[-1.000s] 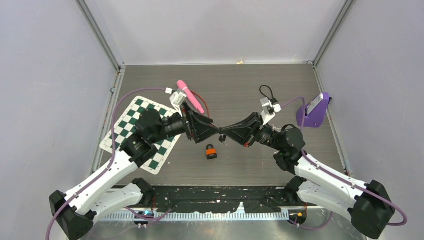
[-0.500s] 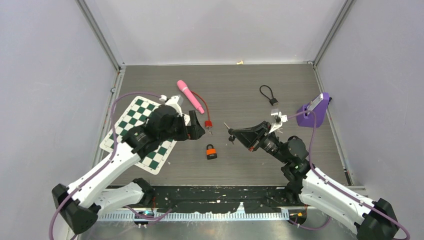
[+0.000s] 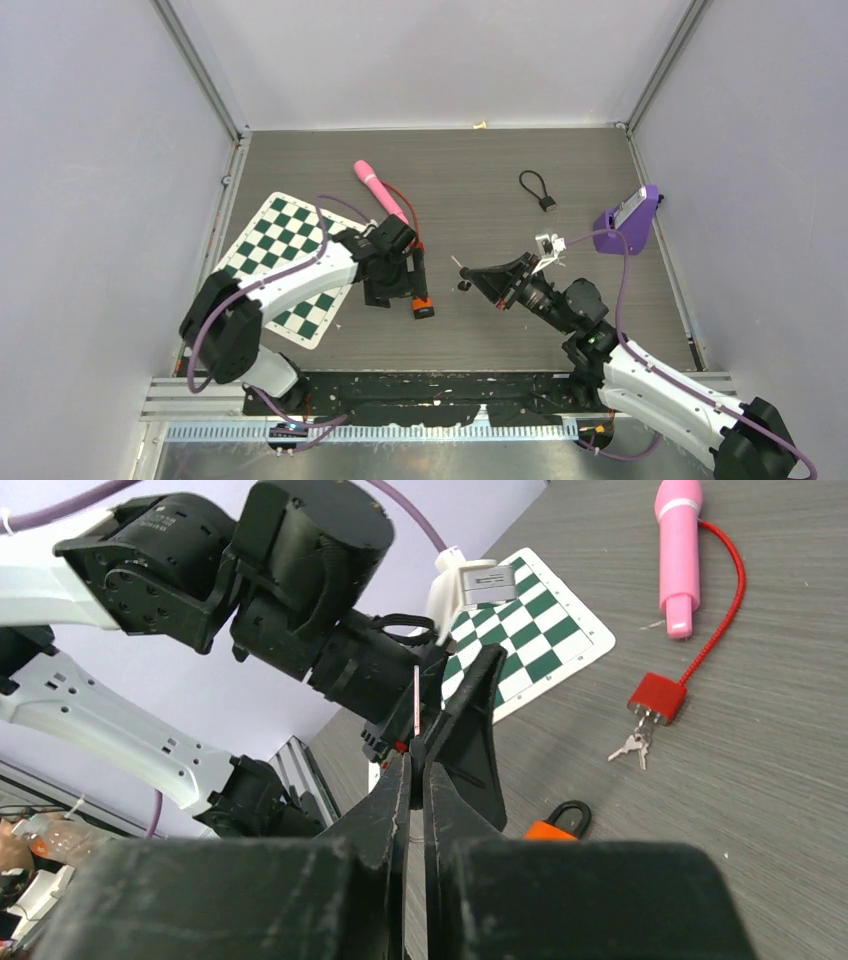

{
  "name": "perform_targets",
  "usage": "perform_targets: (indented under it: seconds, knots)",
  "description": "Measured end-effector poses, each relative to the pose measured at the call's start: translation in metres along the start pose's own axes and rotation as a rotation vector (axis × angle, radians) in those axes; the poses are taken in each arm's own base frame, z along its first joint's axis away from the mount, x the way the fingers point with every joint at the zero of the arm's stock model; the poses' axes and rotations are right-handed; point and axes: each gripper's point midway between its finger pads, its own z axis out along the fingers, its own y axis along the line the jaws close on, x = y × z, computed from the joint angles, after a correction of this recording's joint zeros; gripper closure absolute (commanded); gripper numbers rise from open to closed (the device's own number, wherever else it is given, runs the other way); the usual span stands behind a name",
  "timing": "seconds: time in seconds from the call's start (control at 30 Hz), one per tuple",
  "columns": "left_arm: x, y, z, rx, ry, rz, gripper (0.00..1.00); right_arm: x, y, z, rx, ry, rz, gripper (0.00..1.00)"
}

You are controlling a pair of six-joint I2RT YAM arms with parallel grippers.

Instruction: Unlock with the key

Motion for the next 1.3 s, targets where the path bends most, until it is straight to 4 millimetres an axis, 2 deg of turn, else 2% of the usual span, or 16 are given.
perform_targets:
  seconds: [0.23, 0.57, 0.8, 1.0, 1.17, 1.3]
  knots:
    - [0.005, -0.015, 0.033, -0.035, 0.089, -0.051, 0.23, 0.011, -0.010, -0.004, 0.027, 0.022, 0.006, 0.95]
    - [0.011, -0.018, 0.068, -0.109, 0.154, -0.125, 0.33, 0.017, -0.015, -0.007, 0.040, 0.031, 0.010, 0.95]
    - [0.008, -0.018, 0.071, -0.140, 0.157, -0.159, 0.43, 0.019, -0.016, -0.007, 0.043, 0.034, 0.012, 0.95]
    - [0.009, -0.014, 0.072, -0.173, 0.159, -0.178, 0.62, 0.019, -0.016, -0.007, 0.042, 0.034, 0.013, 0.95]
    - [0.005, -0.012, 0.069, -0.191, 0.126, -0.192, 0.73, 0.023, -0.019, -0.006, 0.051, 0.052, 0.016, 0.95]
    - [-0.003, -0.009, 0.055, -0.204, 0.074, -0.199, 0.71, 0.039, -0.024, -0.005, 0.056, 0.115, 0.029, 0.95]
